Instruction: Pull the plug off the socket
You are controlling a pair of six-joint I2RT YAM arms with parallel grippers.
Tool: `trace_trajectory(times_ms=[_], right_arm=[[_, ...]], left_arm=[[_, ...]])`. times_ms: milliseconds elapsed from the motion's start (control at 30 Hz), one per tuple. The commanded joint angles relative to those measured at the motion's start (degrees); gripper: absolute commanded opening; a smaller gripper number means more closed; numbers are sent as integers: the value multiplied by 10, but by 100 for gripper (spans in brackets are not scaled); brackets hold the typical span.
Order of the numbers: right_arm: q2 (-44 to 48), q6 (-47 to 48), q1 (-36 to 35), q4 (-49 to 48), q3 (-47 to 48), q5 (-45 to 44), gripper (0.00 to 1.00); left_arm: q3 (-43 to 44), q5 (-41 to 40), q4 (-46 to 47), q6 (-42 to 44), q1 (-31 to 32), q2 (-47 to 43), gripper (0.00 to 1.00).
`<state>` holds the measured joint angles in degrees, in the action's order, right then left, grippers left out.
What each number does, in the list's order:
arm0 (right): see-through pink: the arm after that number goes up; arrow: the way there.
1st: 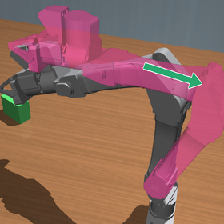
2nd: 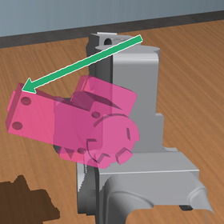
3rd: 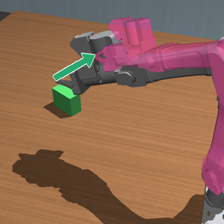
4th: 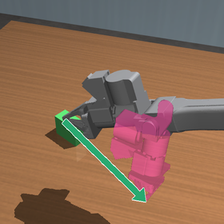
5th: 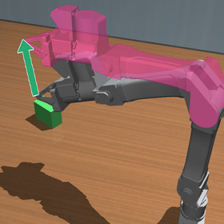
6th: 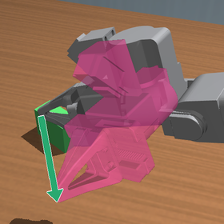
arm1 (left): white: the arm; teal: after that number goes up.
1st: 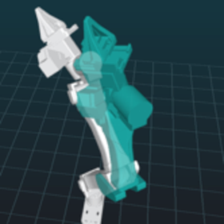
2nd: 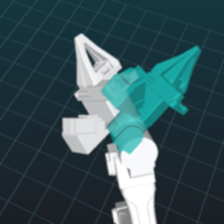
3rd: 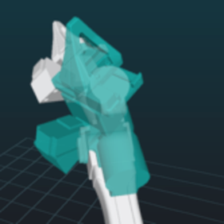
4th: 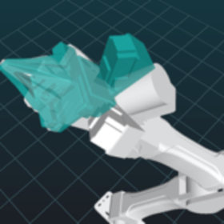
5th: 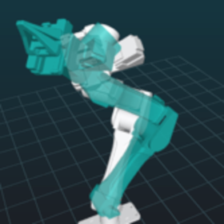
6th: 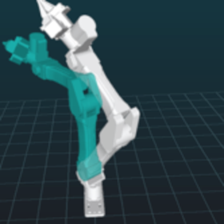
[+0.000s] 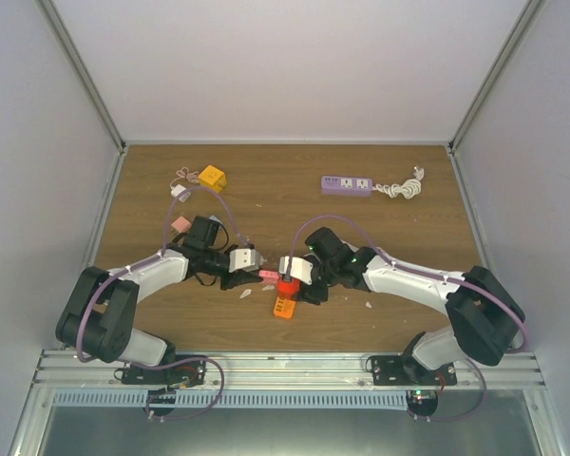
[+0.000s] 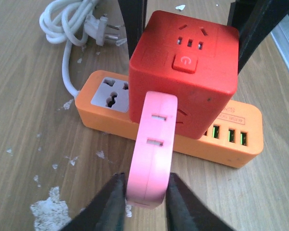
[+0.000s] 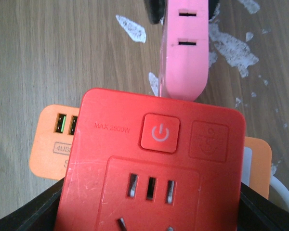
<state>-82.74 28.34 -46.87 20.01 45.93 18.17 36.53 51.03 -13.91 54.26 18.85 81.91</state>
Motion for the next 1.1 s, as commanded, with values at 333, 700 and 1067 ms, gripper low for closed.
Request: trace_trajectory(times_ms=[333, 700, 1067], right_arm=[[10, 26, -1, 25, -5, 6, 22], [15, 30, -1, 47, -15, -1, 11], [8, 37, -2, 75, -21, -1, 9]], left_arm=[[-2, -72, 85, -46, 62, 24, 41], [-8, -90, 61, 25, 40, 18, 13], [28, -90, 15, 101, -30, 23, 8]])
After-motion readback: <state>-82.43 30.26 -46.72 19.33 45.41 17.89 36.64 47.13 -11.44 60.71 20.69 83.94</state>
